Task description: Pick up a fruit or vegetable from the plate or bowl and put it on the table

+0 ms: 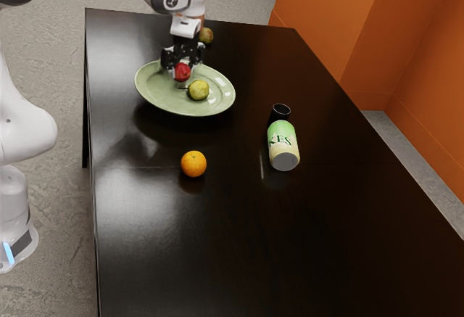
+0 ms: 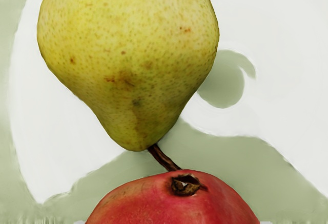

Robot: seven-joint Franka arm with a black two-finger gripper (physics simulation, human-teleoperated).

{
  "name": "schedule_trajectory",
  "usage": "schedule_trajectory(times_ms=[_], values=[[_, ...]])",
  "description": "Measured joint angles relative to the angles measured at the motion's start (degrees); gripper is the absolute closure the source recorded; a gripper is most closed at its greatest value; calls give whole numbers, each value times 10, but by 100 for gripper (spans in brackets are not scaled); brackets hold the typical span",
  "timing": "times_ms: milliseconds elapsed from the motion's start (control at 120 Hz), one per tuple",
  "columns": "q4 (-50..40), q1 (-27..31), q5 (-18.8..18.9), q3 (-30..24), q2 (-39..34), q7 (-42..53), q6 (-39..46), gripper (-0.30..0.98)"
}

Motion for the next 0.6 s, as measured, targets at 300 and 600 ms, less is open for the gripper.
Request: schedule_trajectory(times_ms=[300, 600], values=[[130, -2, -33, 76, -1, -5, -35, 39], [143, 49, -57, 162, -40, -32, -33, 37]])
